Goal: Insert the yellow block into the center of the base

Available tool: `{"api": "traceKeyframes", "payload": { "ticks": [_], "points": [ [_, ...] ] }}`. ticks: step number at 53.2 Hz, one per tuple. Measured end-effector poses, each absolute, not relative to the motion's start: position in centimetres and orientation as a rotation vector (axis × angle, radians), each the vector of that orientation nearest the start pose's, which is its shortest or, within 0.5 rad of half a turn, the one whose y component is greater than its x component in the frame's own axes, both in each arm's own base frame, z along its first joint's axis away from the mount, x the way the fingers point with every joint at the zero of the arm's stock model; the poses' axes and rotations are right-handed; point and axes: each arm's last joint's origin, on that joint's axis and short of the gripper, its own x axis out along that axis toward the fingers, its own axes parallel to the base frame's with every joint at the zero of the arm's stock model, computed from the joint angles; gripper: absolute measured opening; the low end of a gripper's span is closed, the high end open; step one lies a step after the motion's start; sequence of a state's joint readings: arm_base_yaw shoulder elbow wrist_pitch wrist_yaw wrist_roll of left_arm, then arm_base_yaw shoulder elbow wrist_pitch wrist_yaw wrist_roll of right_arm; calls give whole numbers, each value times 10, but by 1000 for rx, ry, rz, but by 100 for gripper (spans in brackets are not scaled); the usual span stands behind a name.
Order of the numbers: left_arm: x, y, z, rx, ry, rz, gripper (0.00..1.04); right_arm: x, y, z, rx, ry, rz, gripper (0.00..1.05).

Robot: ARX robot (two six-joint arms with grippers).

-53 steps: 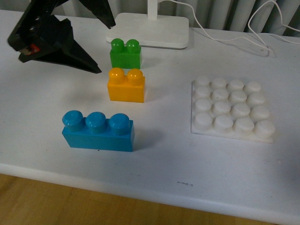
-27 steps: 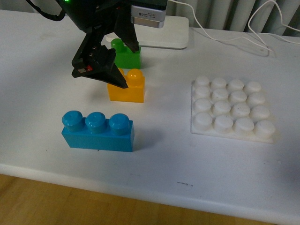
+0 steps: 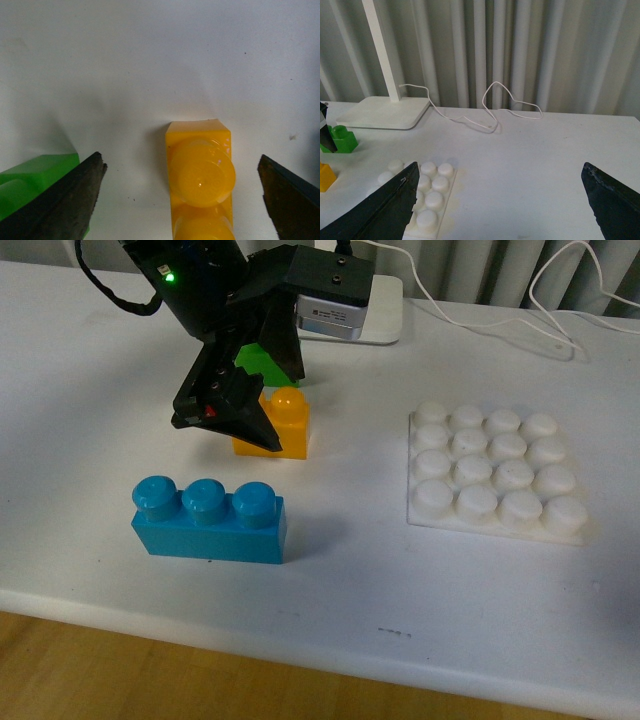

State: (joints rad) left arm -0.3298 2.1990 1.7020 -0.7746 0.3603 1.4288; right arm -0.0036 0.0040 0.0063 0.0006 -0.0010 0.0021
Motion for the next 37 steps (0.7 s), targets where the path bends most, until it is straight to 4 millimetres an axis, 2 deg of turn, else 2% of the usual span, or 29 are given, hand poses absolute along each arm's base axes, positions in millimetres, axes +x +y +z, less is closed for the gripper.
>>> {"api": "traceKeyframes", "payload": {
  "ticks": [3,6,13,20,29,37],
  "points": [
    [419,-153,160,1146,644,-1392,79,98,0,165,2,-3,-3,95],
    [417,-151,156,1161,665,-1389,77,98,0,165,2,-3,-3,95],
    [415,-149,151,1172,703,-1389,51,98,0,165,2,-3,-3,95],
    [415,-149,151,1169,694,-1388,34,98,0,165,2,-3,-3,95],
    [413,-156,155,1177,685,-1402,32,98,0,165,2,-3,-3,95],
    [408,-180,181,1220,598,-1398,32,98,0,165,2,-3,-3,95]
  ]
}}
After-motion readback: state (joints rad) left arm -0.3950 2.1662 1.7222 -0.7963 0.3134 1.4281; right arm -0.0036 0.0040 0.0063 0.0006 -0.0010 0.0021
